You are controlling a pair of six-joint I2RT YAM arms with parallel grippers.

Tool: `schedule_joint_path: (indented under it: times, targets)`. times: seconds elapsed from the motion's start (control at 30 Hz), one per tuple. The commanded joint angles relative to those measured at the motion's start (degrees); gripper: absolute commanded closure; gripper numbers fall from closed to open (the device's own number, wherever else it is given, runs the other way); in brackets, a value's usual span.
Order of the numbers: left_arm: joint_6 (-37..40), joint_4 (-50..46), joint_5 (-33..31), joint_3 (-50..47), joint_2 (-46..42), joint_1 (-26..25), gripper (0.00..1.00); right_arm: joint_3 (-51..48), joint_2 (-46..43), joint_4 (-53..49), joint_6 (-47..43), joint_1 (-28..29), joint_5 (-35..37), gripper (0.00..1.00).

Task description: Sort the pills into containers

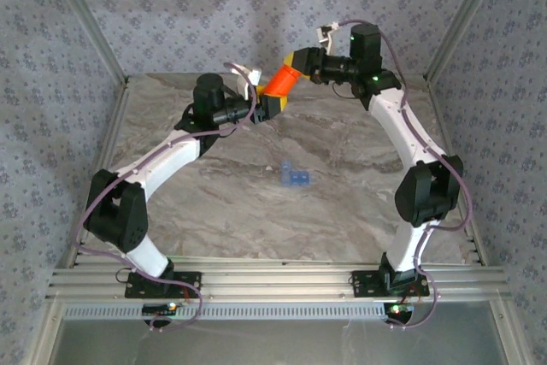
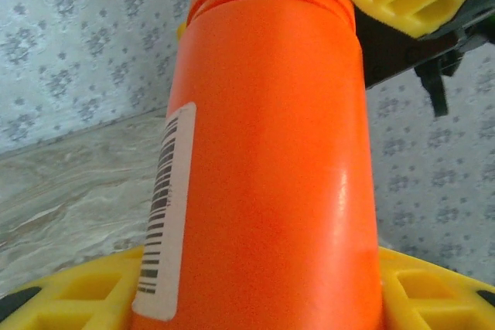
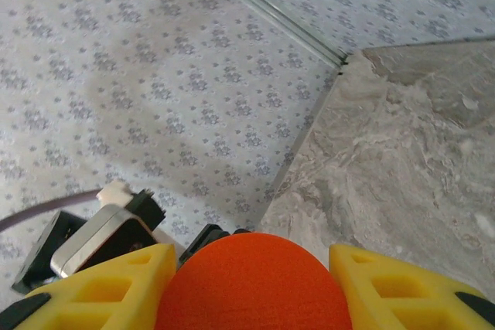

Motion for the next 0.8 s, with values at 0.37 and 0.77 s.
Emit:
schedule_joint_path:
  times: [0.37, 0.77]
  targets:
    - [-3.98, 2.89, 3.22, 2.08, -0.66, 1.39, 1.0, -5.92, -4.11, 10.89, 0.21, -4.62, 0.0, 0.61]
    - [-0.27, 0.61, -0.47, 1.26, -1.85, 1.34, 1.0, -8.8, -4.74, 13.47, 10.97, -4.27, 4.53, 0.66]
